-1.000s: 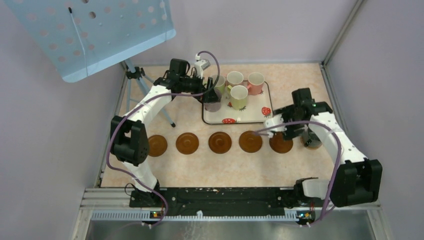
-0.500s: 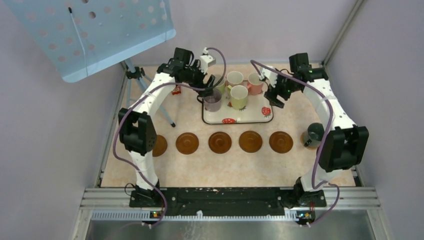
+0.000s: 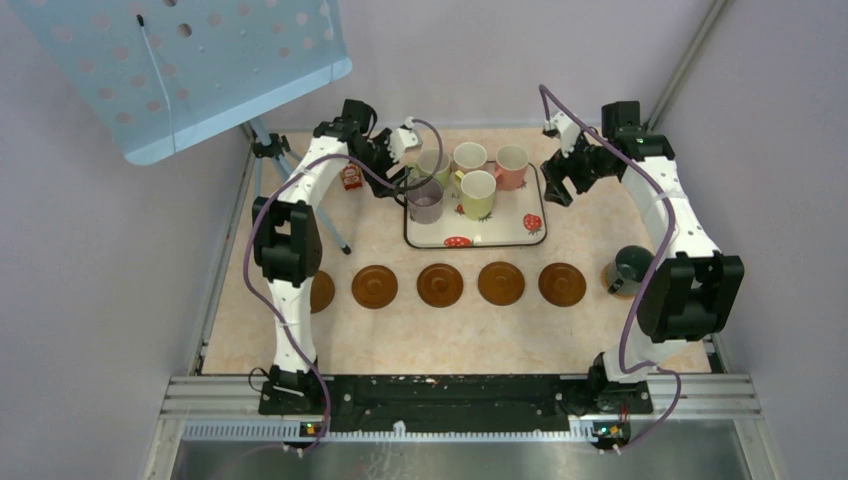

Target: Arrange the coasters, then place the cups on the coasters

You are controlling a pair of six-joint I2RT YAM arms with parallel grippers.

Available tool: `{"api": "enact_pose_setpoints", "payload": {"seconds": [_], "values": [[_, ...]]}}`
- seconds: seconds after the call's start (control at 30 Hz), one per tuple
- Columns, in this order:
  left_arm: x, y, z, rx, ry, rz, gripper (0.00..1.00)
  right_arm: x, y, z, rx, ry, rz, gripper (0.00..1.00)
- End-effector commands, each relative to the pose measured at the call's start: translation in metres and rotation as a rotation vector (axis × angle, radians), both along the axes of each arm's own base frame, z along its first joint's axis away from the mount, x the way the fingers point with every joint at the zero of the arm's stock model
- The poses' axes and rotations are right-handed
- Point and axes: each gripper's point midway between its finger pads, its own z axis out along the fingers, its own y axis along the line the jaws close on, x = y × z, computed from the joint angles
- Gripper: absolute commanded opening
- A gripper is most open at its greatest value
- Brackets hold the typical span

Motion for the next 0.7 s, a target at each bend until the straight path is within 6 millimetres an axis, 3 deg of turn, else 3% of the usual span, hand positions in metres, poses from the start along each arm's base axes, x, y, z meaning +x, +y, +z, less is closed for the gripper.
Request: {"api": "enact_pose_setpoints", "payload": {"seconds": [0.0,0.27,0.67], "values": [[0.002,0.0,-0.008,0.036,-0.027,-0.141,0.89,0.011,-0.006,0.033,0.047,-0.086,-0.057,0.81],[0.001,-0.01,-0.027,0.011,-0.004,-0.189,0.72,0.018,-0.021,0.042,0.039,-0.119,-0.103,0.81],[-0.038,-0.035,-0.046,0.029,0.083,-0.225,0.5,0.023,-0.022,0.049,0.042,-0.149,-0.099,0.81]]}}
